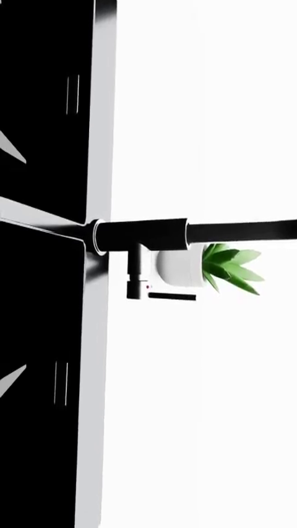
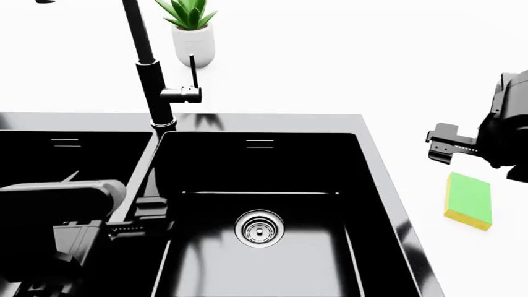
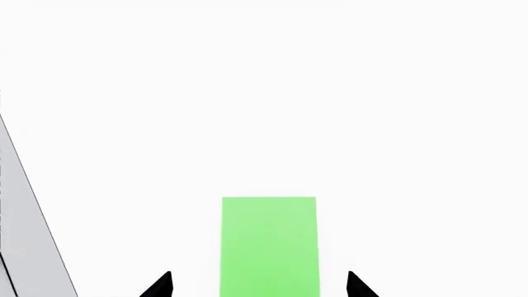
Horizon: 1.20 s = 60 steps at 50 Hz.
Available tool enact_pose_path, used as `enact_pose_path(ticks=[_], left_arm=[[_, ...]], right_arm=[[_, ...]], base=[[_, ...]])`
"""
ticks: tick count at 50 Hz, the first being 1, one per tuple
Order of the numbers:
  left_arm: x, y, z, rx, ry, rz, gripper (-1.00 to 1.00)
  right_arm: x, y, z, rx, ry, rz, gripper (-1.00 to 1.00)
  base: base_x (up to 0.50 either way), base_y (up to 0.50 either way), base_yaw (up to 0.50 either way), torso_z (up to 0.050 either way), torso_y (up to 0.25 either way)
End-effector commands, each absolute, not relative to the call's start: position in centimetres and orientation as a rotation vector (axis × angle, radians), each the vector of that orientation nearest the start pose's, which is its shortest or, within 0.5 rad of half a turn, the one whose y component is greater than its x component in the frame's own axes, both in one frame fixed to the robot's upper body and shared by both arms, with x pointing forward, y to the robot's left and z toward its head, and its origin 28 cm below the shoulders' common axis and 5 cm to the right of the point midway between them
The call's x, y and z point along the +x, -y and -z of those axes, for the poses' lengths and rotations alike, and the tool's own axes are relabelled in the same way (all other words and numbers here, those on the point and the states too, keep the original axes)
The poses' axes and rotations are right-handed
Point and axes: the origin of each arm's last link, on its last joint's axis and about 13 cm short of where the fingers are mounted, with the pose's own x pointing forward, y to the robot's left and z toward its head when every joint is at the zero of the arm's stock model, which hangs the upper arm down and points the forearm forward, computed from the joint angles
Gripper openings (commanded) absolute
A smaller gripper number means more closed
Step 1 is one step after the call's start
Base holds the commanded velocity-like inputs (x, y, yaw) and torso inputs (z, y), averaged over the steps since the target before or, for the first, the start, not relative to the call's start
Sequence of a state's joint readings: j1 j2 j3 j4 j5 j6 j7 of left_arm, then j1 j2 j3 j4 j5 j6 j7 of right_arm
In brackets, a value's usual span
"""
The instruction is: Pick the pan and sponge and place them into the sink. Then turn on the water.
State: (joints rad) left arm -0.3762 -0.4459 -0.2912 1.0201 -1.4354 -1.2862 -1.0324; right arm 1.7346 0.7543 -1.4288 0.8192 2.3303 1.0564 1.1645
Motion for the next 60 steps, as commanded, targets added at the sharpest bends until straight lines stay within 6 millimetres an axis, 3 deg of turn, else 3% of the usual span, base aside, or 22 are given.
enact_pose_path(ticks=[1,7,30,31,43,49,54,60], left_arm=[[14.9,-22.4,-20.2,-0.004,-0.004,-0.060,1.00],[14.8,-22.7,-20.5,-0.002,0.003,-0.072,1.00],[14.8,-22.6,-20.6,0.000,0.007,-0.071,1.00],[14.8,-22.6,-20.6,0.000,0.007,-0.071,1.00],[14.8,-22.6,-20.7,-0.001,0.006,-0.074,1.00],[14.7,-22.6,-20.7,-0.001,0.007,-0.075,1.00],[14.7,-22.5,-20.6,-0.002,0.007,-0.071,1.00],[14.5,-22.4,-20.7,-0.002,0.010,-0.068,1.00]], right_arm=[[33.7,22.0,-27.8,0.173,-1.076,0.517,1.00],[34.2,22.3,-26.3,0.167,-1.107,0.527,1.00],[33.5,23.1,-25.1,0.206,-1.132,0.534,1.00],[33.5,23.1,-25.1,0.211,-1.132,0.534,-1.00],[33.0,23.0,-25.5,0.232,-1.119,0.499,-1.00],[32.2,22.3,-29.1,0.220,-1.033,0.445,-1.00],[31.2,20.1,-32.0,0.172,-0.969,0.324,-1.00],[30.2,17.6,-33.7,0.115,-0.920,0.209,-1.00]], base=[[0.00,0.00,0.00,0.000,0.000],[0.00,0.00,0.00,0.000,0.000],[0.00,0.00,0.00,0.000,0.000],[0.00,0.00,0.00,0.000,0.000],[0.00,0.00,0.00,0.000,0.000],[0.00,0.00,0.00,0.000,0.000],[0.00,0.00,0.00,0.000,0.000],[0.00,0.00,0.00,0.000,0.000]])
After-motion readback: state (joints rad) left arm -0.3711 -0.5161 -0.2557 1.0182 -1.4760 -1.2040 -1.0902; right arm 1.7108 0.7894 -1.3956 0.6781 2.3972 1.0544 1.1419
